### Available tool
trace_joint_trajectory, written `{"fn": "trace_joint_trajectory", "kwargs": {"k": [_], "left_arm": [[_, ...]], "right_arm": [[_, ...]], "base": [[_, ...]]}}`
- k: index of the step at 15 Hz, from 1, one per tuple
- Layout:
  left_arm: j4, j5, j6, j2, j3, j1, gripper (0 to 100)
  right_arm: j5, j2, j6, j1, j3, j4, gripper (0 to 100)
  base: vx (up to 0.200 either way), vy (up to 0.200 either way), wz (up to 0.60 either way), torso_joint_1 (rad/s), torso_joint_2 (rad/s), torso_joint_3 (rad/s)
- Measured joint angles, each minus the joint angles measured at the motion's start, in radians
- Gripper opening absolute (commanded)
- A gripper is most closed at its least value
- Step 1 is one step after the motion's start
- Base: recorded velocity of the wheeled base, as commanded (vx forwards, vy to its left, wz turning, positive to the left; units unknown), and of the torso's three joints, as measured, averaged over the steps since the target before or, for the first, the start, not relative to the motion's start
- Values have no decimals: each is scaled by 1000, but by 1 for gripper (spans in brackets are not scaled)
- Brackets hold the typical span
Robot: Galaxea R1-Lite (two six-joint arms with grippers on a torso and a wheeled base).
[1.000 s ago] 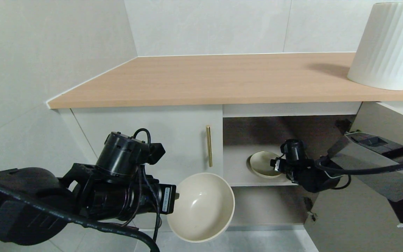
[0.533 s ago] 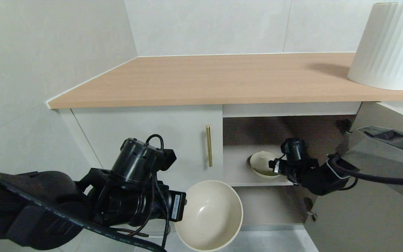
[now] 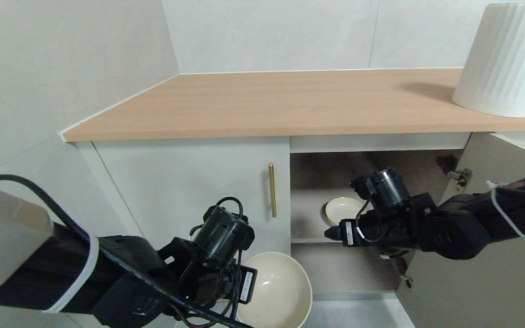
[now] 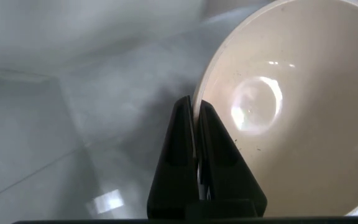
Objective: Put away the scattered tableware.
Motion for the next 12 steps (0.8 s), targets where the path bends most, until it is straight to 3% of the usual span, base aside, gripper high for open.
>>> {"fn": "trace_joint_trajectory", "kwargs": {"k": [6,12], "left_arm": [[0,17,-27,50,-36,-3,0],[1,17,-29,26,-42,-21,0]], "right_arm": [[49,-76,-10,183,59,80,100],[-31,2,0,218,49,70,100]], "base": [[0,0,0,0,0,0],[0,0,0,0,0,0]]}}
